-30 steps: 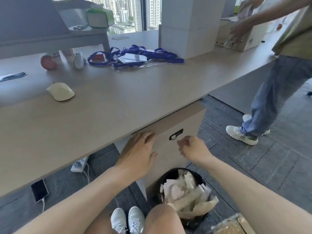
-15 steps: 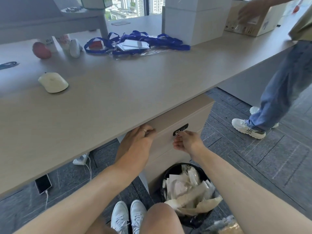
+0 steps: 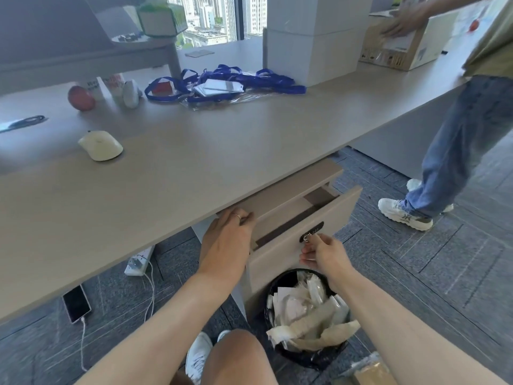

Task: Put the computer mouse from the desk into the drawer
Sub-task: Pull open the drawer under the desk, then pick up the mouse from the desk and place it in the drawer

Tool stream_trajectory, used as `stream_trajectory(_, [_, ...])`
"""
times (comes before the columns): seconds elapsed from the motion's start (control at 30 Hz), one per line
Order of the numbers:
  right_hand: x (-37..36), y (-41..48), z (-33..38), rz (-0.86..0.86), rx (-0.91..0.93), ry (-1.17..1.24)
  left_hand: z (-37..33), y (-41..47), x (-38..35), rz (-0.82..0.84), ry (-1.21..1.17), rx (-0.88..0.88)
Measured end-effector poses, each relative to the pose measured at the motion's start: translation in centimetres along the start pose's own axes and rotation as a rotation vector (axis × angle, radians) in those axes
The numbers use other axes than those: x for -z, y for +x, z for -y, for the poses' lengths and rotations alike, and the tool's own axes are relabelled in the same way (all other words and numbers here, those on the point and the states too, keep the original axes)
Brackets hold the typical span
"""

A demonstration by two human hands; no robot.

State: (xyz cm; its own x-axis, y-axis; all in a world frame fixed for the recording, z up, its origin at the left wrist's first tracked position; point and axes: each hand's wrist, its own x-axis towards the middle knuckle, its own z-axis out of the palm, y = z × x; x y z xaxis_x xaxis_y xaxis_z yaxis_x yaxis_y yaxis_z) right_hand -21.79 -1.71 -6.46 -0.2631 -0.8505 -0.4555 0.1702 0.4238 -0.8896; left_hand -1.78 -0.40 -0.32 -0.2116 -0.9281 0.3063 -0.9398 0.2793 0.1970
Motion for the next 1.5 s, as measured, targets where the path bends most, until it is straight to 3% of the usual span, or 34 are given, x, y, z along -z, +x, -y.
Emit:
stream_trajectory(0.6, [8.9, -8.0, -3.6, -0.093, 0.006, -0.011, -0.2, -0.4, -0.5, 0.002, 0.042, 0.000])
stream_trajectory(1.33, [10.2, -8.9, -4.7, -0.117, 0.032, -0.048, 0.1, -0.5, -0.7, -0.020, -0.013, 0.014])
stream_trajectory(1.43, [10.5, -9.1, -4.6, -0.110, 0.012, -0.082, 0.2, -0.1, -0.4, 0.056, 0.052, -0.009])
stream_trajectory(1.5, [10.9, -9.7, -4.4, -0.080, -0.047, -0.162, -0.1, 0.1, 0.0, 0.228, 0.077, -0.015])
